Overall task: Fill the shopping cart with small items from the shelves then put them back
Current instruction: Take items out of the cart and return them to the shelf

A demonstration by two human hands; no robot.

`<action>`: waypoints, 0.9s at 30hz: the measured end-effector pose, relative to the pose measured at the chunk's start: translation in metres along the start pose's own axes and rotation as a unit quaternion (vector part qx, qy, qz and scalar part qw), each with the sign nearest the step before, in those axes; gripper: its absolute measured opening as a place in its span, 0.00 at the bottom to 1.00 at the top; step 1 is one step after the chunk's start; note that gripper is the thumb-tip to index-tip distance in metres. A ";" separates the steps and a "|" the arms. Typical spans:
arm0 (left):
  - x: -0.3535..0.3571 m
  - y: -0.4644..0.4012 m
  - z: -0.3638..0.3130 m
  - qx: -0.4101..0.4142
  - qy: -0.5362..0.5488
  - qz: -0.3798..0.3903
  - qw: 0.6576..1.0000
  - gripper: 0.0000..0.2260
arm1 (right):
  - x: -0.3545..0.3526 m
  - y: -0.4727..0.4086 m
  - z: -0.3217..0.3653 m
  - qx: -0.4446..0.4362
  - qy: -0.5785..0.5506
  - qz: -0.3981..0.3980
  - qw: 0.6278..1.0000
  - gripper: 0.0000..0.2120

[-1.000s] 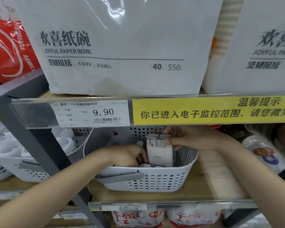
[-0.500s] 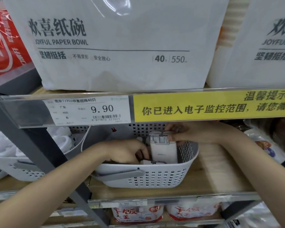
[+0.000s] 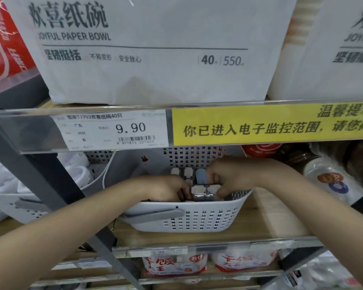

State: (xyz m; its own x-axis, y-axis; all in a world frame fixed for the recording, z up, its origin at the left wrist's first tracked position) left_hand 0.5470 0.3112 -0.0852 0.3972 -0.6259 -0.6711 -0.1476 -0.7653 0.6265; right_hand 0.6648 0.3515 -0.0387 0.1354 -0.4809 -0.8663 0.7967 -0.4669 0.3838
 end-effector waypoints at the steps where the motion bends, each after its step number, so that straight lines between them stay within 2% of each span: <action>1: 0.001 -0.001 0.000 -0.003 0.008 0.000 1.000 0.14 | 0.002 -0.002 0.001 0.006 0.012 0.011 1.000 0.10; 8: 0.002 -0.001 -0.001 -0.010 0.011 -0.007 1.000 0.15 | 0.013 -0.009 0.004 0.051 0.082 0.059 0.994 0.16; 10: 0.002 -0.004 0.002 -0.024 -0.035 -0.014 0.999 0.13 | 0.012 -0.009 0.002 0.054 0.068 0.048 0.995 0.18; 15: 0.001 -0.007 0.004 -0.062 -0.124 -0.004 0.990 0.13 | 0.010 -0.009 0.001 0.047 0.053 0.015 0.997 0.14; 20: 0.002 -0.008 -0.010 -0.080 -0.127 -0.003 0.989 0.05 | 0.010 -0.010 -0.001 0.047 0.045 0.001 0.998 0.13; 24: 0.000 -0.003 -0.014 -0.094 -0.065 -0.006 0.993 0.09 | 0.010 -0.010 -0.001 0.033 0.027 -0.018 0.999 0.09; 27: 0.000 0.002 -0.019 -0.108 -0.080 -0.010 0.991 0.14 | 0.010 -0.010 -0.002 0.025 0.008 -0.010 1.000 0.11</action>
State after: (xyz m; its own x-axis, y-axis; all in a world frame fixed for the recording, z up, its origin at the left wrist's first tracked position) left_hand 0.5637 0.3124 -0.0767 0.2472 -0.6402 -0.7274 0.0631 -0.7385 0.6713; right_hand 0.6590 0.3529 -0.0513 0.1292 -0.4588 -0.8791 0.7692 -0.5131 0.3809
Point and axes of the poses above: each hand's wrist, its own y-axis away from the middle knuckle, its own x-axis out of the palm, z = x × y, the point moved 6 cm from there along -y, towards the middle knuckle, and after that the axes turned 9 degrees about -x, right-handed, at the moved point
